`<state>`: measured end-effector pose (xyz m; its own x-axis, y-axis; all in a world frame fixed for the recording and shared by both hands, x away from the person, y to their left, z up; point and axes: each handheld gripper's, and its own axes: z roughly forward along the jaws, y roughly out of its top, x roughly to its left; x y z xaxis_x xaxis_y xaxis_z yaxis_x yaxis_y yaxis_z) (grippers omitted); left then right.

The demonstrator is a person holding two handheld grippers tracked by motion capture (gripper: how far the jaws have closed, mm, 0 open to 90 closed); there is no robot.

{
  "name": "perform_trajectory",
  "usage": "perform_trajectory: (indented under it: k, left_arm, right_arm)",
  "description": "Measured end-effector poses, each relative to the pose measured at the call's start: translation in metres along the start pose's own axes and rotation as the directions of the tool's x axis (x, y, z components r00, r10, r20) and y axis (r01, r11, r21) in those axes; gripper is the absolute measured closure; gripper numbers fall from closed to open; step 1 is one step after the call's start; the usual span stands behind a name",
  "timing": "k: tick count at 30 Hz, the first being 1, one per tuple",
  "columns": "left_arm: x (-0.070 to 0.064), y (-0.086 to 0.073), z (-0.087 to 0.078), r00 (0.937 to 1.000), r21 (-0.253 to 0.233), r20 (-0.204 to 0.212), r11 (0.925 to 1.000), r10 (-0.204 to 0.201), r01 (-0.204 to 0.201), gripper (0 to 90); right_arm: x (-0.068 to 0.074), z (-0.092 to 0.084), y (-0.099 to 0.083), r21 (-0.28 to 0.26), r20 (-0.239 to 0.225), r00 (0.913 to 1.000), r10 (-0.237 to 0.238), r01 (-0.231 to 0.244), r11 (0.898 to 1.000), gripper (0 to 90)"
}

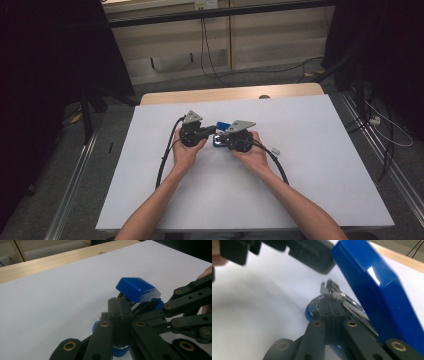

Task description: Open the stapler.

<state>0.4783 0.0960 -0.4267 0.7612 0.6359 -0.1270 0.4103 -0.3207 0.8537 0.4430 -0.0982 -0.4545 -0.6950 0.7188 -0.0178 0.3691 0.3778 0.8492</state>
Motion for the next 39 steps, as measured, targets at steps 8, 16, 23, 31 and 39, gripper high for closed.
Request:
perform_trajectory:
  k: [8, 16, 23, 31, 39]
  left_arm:
    - [0.0, 0.0, 0.0, 1.0, -0.005, 0.003, 1.0, -0.005, 0.005, 90.0]
    - [0.003, 0.0, 0.002, 0.9996, -0.015, 0.013, 0.9996, -0.025, 0.025, 90.0]
    - [0.006, -0.005, 0.007, 0.9984, 0.001, 0.02, 0.9986, -0.053, 0.053, 90.0]
    - [-0.002, -0.009, 0.019, 0.9998, 0.017, 0.007, 0.9997, -0.017, 0.017, 90.0]
    - [-0.005, -0.007, 0.019, 0.9998, 0.027, -0.015, 0.9995, 0.014, -0.013, 90.0]
  right_arm:
    - [0.004, -0.003, 0.003, -0.052, 0.063, 0.998, -0.007, 0.01, 0.999, 90.0]
    - [0.007, -0.001, 0.004, -0.075, 0.104, 0.9945, -0.009, 0.016, 0.997, 90.0]
    - [0.007, -0.002, 0.004, -0.075, 0.107, 0.9943, -0.001, 0.009, 0.997, 90.0]
    - [0.005, -0.006, 0.005, -0.084, 0.102, 0.9948, -0.002, 0.011, 0.996, 90.0]
    - [0.004, -0.007, 0.005, -0.087, 0.109, 0.9941, 0.004, 0.005, 0.996, 90.0]
